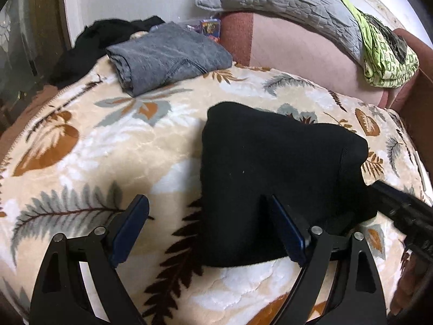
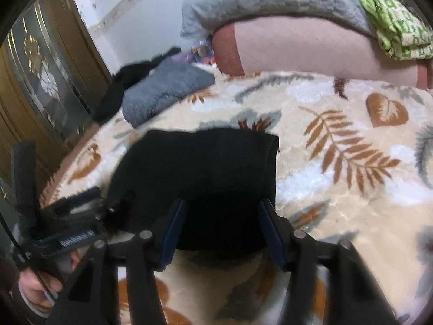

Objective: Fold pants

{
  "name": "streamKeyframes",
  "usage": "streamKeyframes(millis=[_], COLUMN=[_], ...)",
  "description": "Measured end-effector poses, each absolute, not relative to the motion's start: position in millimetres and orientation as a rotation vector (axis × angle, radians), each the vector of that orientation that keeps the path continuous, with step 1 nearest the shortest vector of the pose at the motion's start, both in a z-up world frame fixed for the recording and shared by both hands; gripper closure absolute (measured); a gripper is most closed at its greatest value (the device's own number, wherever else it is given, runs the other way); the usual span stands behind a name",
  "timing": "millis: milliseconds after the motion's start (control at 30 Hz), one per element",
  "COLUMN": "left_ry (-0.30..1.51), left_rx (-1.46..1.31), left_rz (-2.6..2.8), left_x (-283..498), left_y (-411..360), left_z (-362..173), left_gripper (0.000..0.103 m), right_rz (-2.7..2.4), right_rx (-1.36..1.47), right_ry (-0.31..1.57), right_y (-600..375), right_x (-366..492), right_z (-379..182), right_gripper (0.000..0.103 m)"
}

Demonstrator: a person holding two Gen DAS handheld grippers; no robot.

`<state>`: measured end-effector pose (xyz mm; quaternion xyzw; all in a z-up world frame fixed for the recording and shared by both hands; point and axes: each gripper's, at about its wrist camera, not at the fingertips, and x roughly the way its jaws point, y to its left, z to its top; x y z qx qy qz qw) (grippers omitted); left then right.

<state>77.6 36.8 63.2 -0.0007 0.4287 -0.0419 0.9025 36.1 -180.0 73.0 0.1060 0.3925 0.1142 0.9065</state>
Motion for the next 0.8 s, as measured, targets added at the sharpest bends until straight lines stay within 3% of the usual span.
streamKeyframes(millis=[200,367,800], left_ry=[0.834,0.799,0.791], left_rx=[0.013,0.029,-0.032], left_rz=[-0.062,-0.035,-0.009], left_x=[58,38,8], left_y=[40,44,61], left_z=[78,90,109], left_gripper=[0.013,0.013,0.013], right_rz=[0.192,0.153,0.161], right_rx=[0.171,0.137,0.134], right_ry=[0.732,0.702,0.685], right_y=[-167,-160,-150], right_x=[17,4,-20], right_z=[97,105,116], right_gripper=[0.045,0.037,0.033])
